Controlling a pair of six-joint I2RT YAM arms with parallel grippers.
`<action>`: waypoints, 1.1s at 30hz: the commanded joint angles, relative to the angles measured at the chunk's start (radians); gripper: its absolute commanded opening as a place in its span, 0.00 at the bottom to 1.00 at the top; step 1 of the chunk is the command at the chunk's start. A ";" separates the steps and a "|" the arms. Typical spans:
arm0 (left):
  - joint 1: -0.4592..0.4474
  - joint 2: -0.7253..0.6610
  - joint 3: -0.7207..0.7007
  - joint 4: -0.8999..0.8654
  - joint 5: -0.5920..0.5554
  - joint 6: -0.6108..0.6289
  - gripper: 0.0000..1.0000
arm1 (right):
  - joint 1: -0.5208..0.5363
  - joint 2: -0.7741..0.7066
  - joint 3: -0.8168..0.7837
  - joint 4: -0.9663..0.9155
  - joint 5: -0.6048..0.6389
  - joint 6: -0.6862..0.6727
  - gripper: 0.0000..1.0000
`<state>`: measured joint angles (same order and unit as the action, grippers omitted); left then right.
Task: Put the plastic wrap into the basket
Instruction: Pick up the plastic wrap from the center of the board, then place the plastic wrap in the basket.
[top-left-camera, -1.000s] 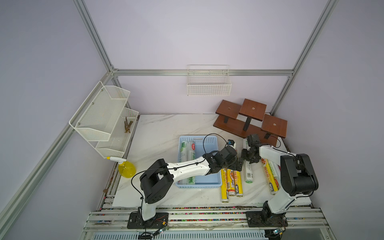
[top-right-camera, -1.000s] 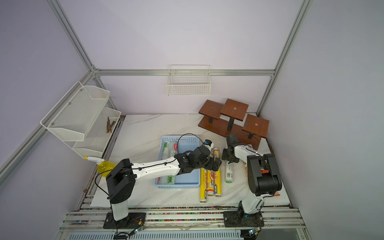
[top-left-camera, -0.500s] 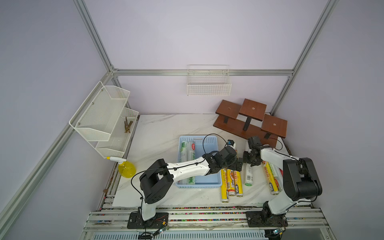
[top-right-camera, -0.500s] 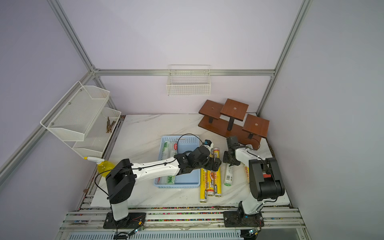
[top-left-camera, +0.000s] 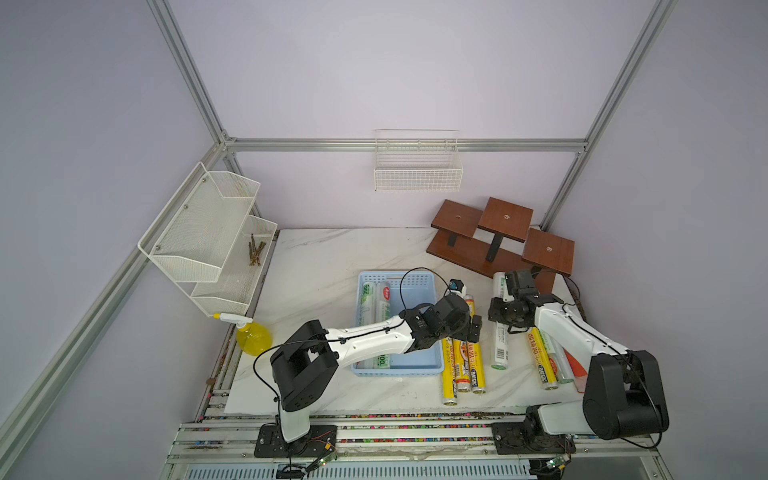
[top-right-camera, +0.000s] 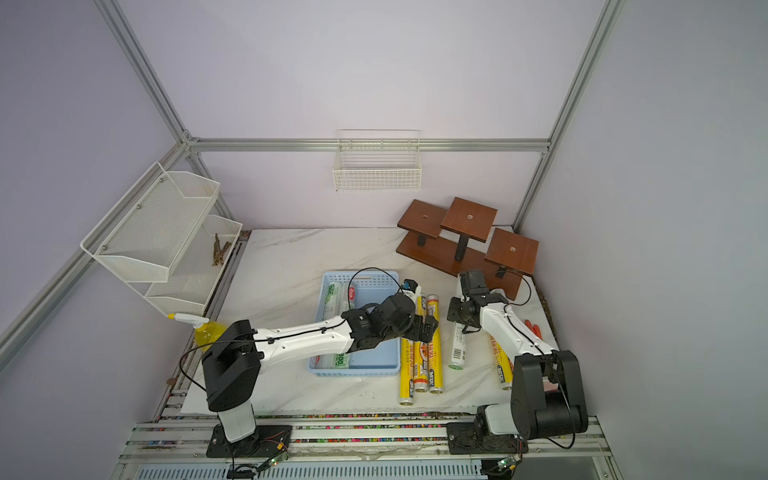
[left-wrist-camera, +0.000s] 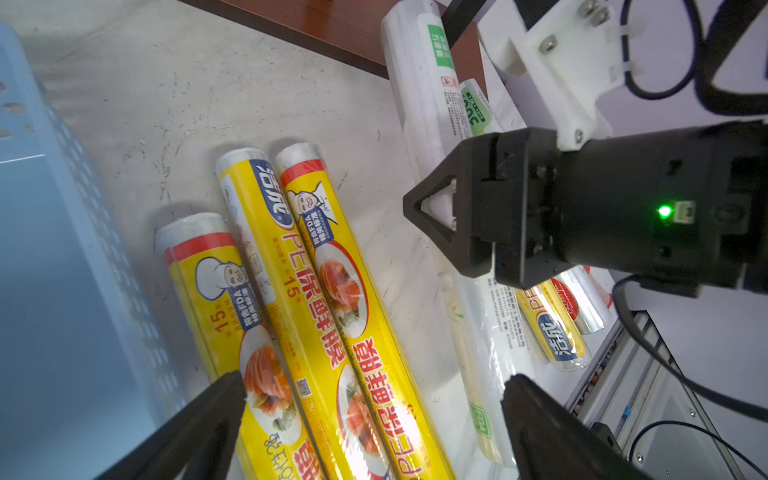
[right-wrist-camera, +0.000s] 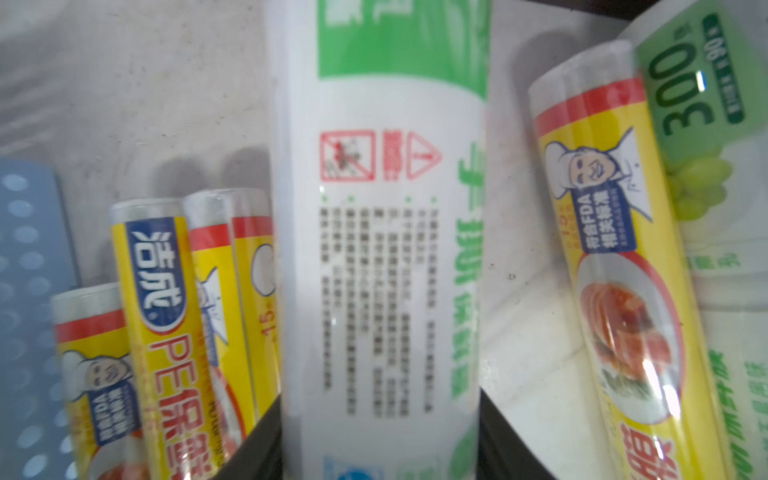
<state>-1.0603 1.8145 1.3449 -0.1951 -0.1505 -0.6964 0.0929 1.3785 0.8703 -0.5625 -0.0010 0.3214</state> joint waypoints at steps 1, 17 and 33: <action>0.011 -0.083 -0.029 0.043 -0.070 -0.011 1.00 | 0.026 -0.064 0.054 0.009 -0.095 0.028 0.37; 0.083 -0.391 -0.358 0.091 -0.283 -0.015 1.00 | 0.218 -0.082 0.078 0.249 -0.385 0.253 0.37; 0.169 -0.676 -0.542 0.013 -0.360 -0.031 1.00 | 0.476 0.078 0.160 0.466 -0.333 0.460 0.36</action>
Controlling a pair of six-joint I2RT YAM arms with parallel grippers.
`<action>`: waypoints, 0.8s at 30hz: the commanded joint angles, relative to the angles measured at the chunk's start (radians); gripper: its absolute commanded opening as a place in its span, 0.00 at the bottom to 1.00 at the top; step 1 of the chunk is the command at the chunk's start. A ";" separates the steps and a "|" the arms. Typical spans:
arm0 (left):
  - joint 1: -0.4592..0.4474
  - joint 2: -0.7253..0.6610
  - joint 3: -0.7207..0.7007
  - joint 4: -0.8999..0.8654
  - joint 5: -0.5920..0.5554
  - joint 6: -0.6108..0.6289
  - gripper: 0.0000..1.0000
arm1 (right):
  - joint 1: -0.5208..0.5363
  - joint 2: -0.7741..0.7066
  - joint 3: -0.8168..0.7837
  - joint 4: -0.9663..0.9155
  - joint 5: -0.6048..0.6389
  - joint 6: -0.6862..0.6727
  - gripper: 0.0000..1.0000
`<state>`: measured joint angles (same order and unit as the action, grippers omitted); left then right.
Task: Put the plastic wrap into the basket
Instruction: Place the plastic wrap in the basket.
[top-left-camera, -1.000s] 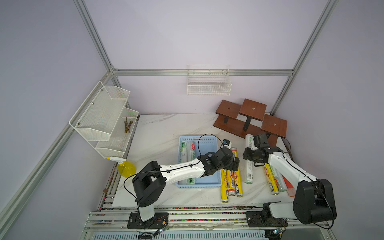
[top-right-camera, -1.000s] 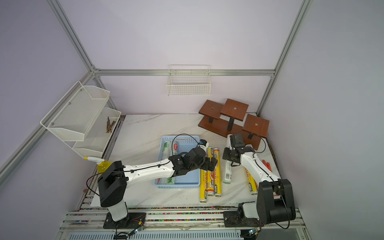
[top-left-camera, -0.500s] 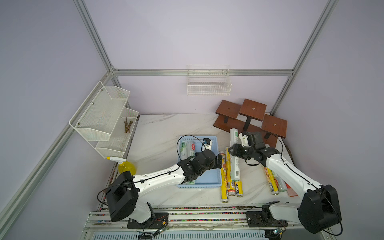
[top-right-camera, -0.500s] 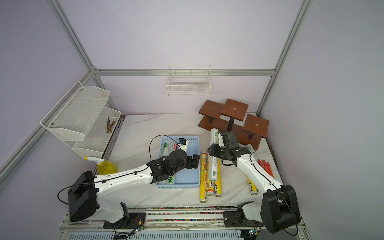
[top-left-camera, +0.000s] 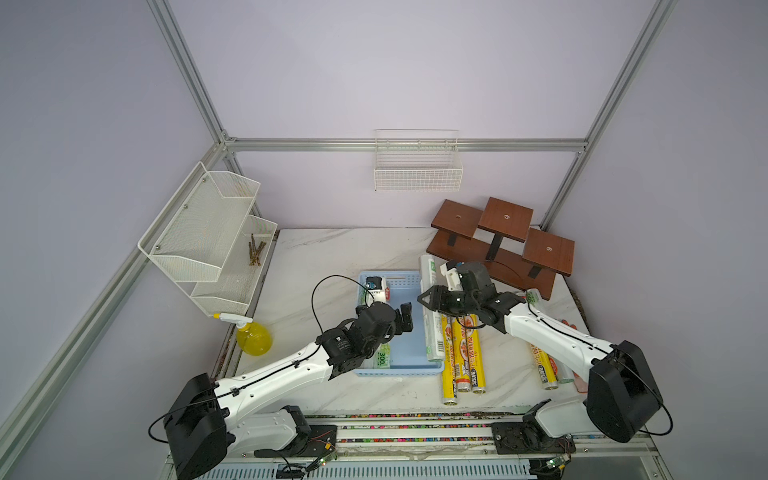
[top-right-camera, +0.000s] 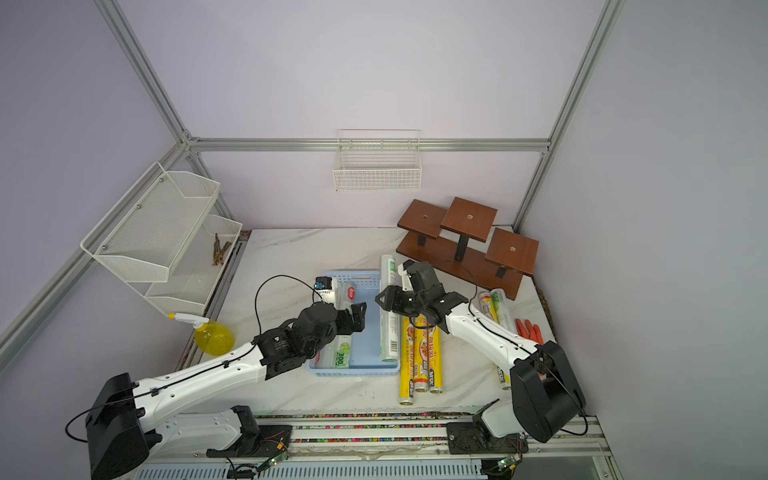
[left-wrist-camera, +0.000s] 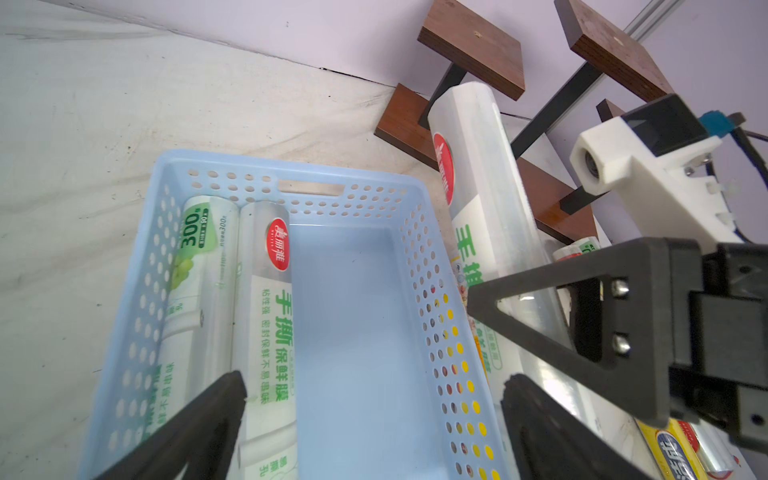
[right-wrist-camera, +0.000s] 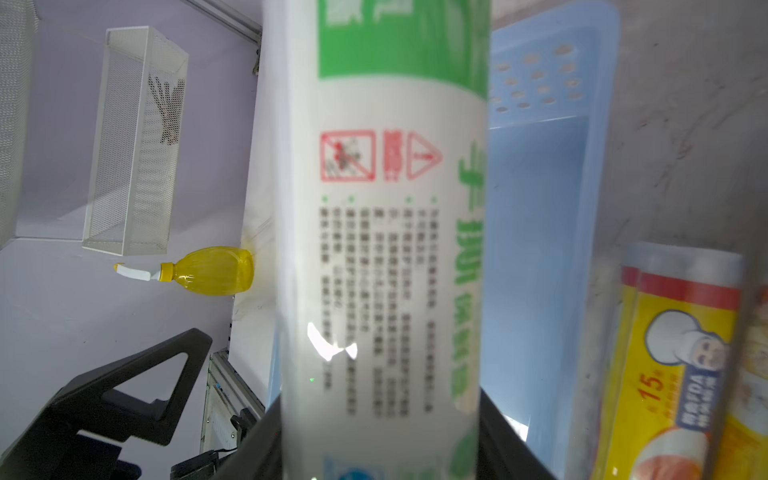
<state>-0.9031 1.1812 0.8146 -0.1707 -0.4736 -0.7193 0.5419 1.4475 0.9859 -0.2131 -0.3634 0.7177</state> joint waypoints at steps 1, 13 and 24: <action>0.015 -0.052 -0.019 -0.018 -0.037 -0.008 1.00 | 0.039 0.018 0.046 0.129 0.033 0.075 0.36; 0.140 -0.096 -0.056 -0.090 0.152 0.020 1.00 | 0.154 0.185 0.092 0.224 0.120 0.170 0.37; 0.206 -0.051 -0.012 -0.194 0.290 0.055 1.00 | 0.173 0.299 0.142 0.196 0.149 0.164 0.36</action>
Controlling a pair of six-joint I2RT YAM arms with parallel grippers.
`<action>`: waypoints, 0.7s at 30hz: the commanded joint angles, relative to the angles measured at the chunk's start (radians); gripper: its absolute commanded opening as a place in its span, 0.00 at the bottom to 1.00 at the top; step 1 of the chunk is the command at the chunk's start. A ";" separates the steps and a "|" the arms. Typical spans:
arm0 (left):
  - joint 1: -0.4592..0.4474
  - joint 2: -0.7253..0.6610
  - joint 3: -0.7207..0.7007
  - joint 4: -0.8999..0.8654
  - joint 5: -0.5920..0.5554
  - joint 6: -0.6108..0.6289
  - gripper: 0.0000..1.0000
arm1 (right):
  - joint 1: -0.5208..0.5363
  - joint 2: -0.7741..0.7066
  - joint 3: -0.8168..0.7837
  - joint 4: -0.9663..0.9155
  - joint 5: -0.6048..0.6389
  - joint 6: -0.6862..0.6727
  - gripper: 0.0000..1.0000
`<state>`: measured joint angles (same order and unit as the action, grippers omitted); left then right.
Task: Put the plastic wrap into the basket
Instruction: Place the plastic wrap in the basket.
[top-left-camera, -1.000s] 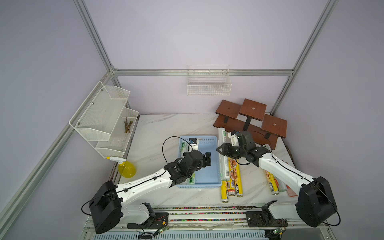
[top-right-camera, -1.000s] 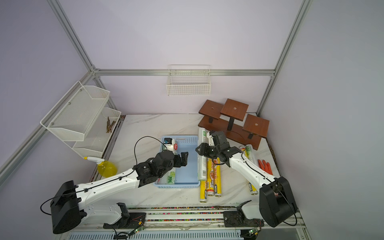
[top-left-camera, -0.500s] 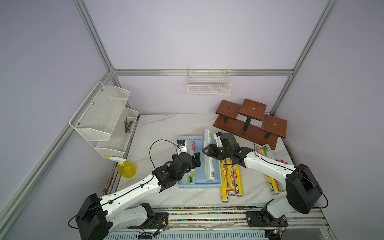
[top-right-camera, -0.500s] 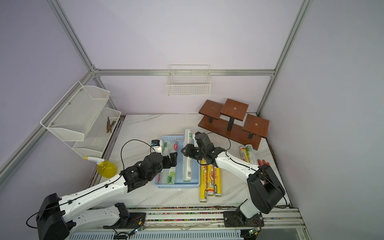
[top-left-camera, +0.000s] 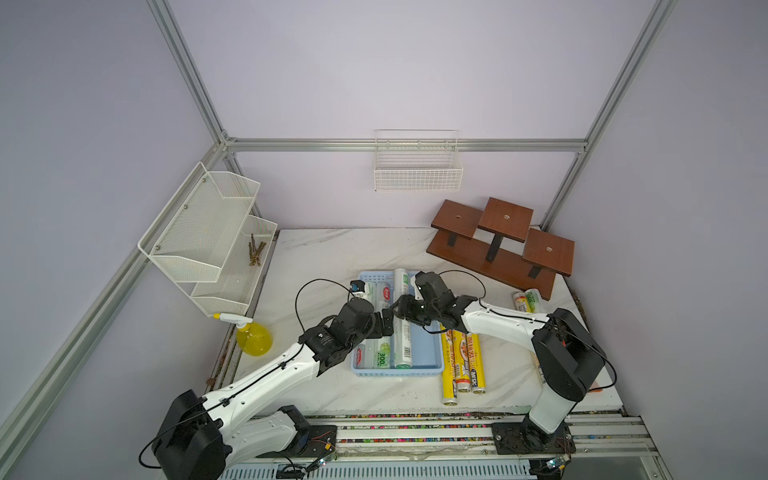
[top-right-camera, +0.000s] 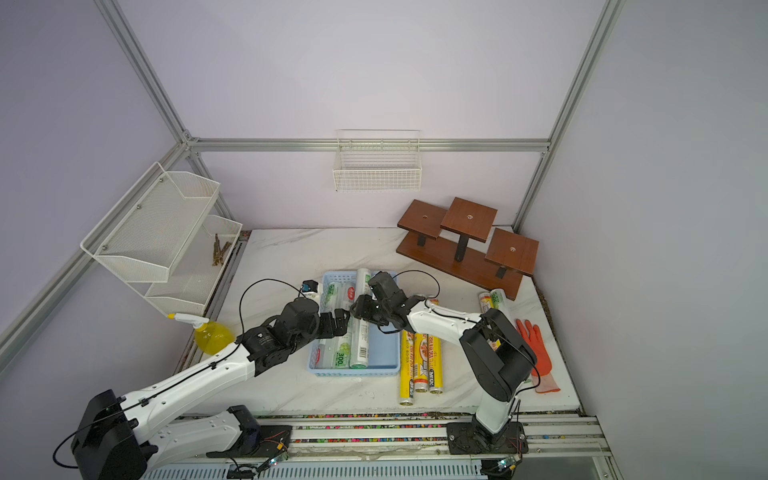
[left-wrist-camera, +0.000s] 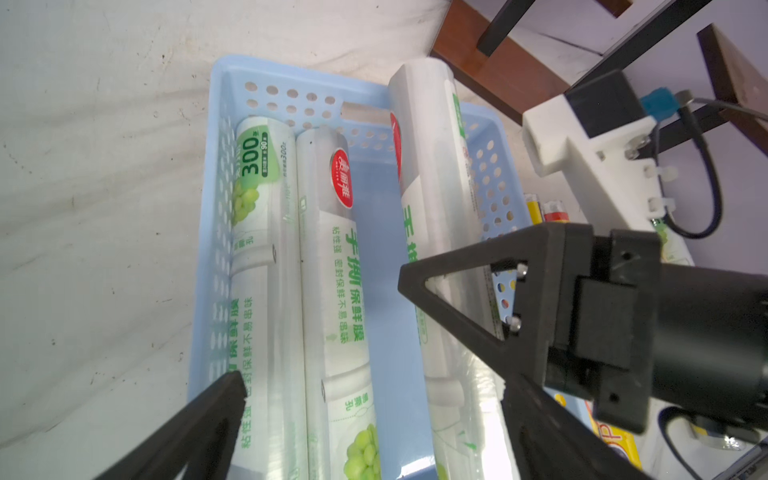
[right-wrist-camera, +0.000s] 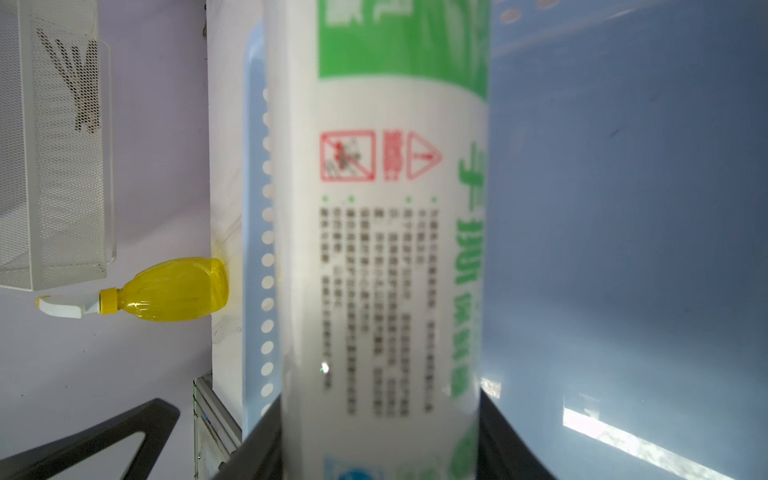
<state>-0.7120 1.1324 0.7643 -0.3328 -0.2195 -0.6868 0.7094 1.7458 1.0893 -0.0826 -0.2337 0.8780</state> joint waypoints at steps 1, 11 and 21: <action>0.017 -0.003 0.038 -0.030 0.039 0.021 1.00 | 0.006 0.007 0.044 0.047 0.019 0.002 0.37; 0.026 -0.002 0.019 -0.019 0.043 -0.013 1.00 | 0.002 0.072 0.066 0.015 0.040 -0.016 0.38; 0.026 0.000 0.017 -0.003 0.049 -0.027 1.00 | -0.002 0.128 0.079 0.021 0.001 -0.018 0.42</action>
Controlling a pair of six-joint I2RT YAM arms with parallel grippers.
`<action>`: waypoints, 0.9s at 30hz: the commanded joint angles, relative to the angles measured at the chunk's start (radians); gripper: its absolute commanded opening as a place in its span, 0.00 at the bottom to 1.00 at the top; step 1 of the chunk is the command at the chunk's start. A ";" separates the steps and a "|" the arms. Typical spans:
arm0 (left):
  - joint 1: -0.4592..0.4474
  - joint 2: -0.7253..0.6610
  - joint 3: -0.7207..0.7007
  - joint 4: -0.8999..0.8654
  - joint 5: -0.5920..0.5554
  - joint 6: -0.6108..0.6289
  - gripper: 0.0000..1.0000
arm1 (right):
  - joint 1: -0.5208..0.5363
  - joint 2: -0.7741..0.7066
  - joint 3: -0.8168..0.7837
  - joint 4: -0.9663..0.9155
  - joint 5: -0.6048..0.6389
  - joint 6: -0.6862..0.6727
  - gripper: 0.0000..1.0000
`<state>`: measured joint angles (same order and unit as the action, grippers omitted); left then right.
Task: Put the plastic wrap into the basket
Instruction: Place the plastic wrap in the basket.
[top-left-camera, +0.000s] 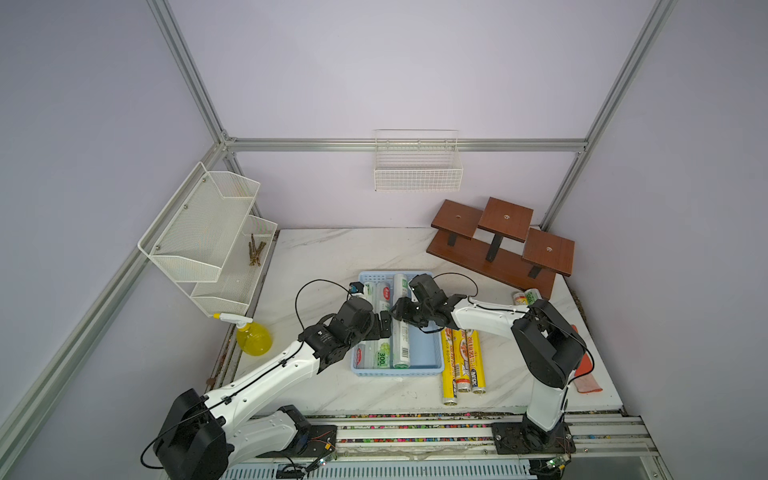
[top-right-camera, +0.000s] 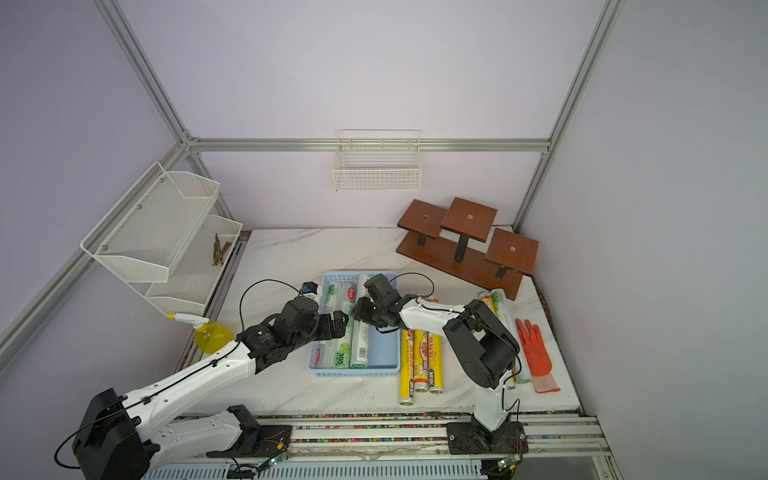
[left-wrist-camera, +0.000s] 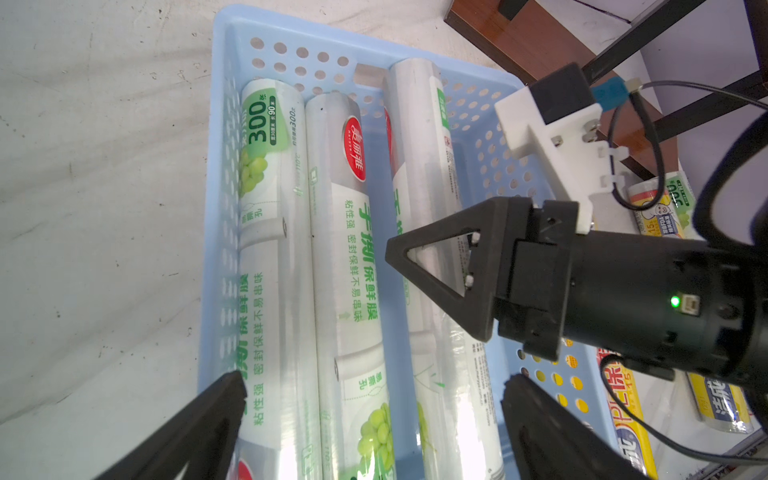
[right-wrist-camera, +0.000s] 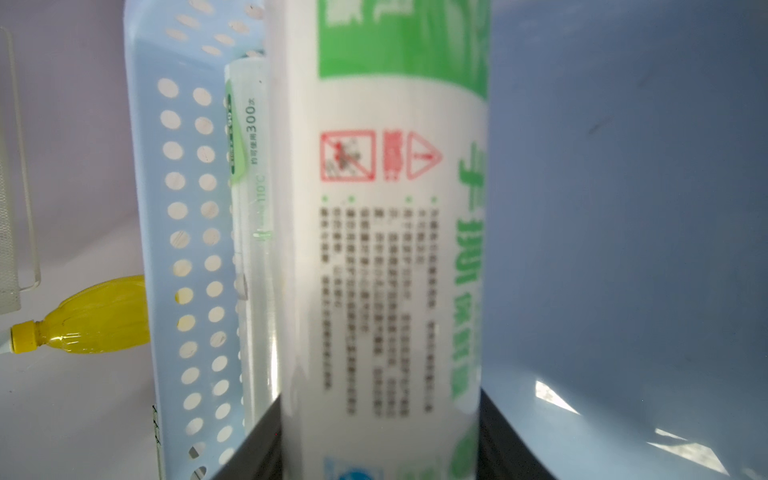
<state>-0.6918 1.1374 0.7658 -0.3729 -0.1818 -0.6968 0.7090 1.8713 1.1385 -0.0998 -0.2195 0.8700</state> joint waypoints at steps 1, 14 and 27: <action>0.006 -0.005 0.016 0.038 0.011 -0.017 1.00 | -0.002 0.007 0.031 0.038 -0.015 -0.011 0.42; 0.006 0.020 0.032 0.040 0.017 -0.022 1.00 | -0.010 0.032 0.029 0.026 -0.023 -0.006 0.55; 0.006 0.039 0.048 0.039 0.039 -0.023 1.00 | -0.029 -0.005 0.002 0.025 -0.022 -0.018 0.57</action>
<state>-0.6918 1.1774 0.7666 -0.3599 -0.1558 -0.7143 0.6888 1.9060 1.1400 -0.1051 -0.2337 0.8692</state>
